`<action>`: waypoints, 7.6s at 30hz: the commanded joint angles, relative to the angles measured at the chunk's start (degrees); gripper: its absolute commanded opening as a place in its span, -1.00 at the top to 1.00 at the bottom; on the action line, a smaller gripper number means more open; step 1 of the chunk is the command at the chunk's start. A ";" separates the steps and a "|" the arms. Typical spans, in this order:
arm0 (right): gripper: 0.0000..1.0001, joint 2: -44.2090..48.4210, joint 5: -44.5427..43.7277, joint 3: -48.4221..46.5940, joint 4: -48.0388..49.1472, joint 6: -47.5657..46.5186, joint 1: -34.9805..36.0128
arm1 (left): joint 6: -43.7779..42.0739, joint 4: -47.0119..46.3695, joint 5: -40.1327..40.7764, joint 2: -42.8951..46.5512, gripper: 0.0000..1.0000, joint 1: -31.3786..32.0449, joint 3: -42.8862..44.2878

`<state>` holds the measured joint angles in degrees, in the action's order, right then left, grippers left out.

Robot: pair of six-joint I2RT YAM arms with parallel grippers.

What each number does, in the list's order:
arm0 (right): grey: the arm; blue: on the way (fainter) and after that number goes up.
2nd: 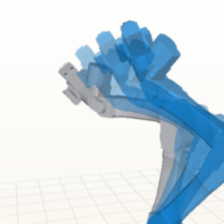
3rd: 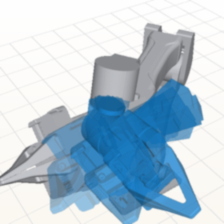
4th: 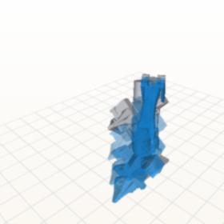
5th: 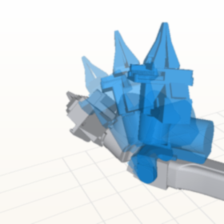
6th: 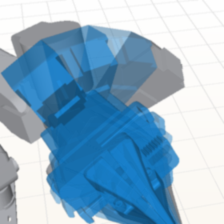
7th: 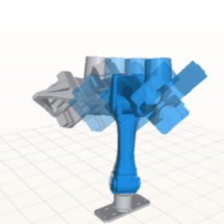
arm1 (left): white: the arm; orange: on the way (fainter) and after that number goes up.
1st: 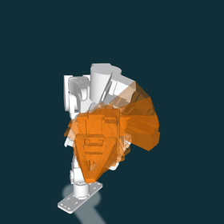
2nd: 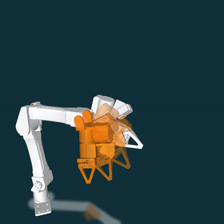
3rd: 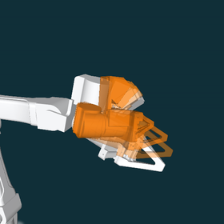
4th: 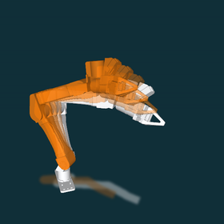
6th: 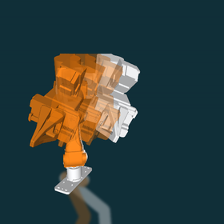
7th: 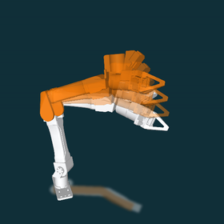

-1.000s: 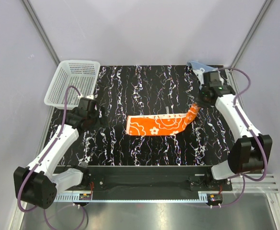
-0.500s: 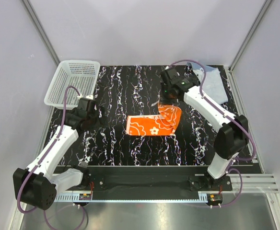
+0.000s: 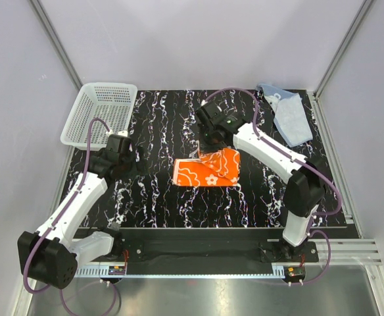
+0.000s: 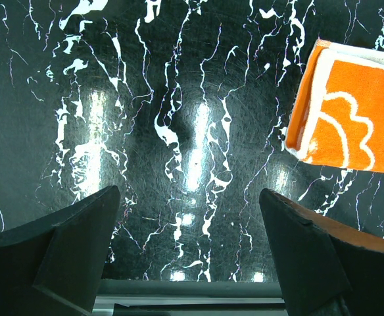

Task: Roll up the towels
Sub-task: Fold the towel

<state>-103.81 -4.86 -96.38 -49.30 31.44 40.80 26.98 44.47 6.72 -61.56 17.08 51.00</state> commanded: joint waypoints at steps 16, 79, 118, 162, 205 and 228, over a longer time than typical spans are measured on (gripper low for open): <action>1.00 -7.28 0.29 -2.76 3.06 3.27 9.91 | -0.62 -1.58 0.57 1.27 -0.88 0.15 0.24; 0.38 12.40 8.29 48.21 23.29 8.46 -12.76 | 6.59 -7.64 0.22 -33.01 -0.72 13.86 17.90; 0.36 13.55 6.62 52.87 22.58 6.53 -12.32 | -1.49 -15.11 -1.01 -51.38 0.48 22.56 28.71; -0.72 21.18 5.21 42.16 10.30 0.55 -10.91 | -3.16 -2.99 19.03 -41.46 -0.31 20.53 34.87; 0.49 14.67 23.23 50.07 25.31 4.16 -18.21 | 5.71 -17.40 -9.00 -38.72 0.20 11.31 9.64; 0.65 -3.06 32.29 32.39 35.67 7.49 -19.44 | 0.97 -13.97 -7.60 -42.58 -0.28 12.63 27.04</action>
<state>-105.08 25.89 -62.65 -17.17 37.58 22.61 29.89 31.90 -1.89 -100.84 29.78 76.31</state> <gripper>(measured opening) 0.182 0.639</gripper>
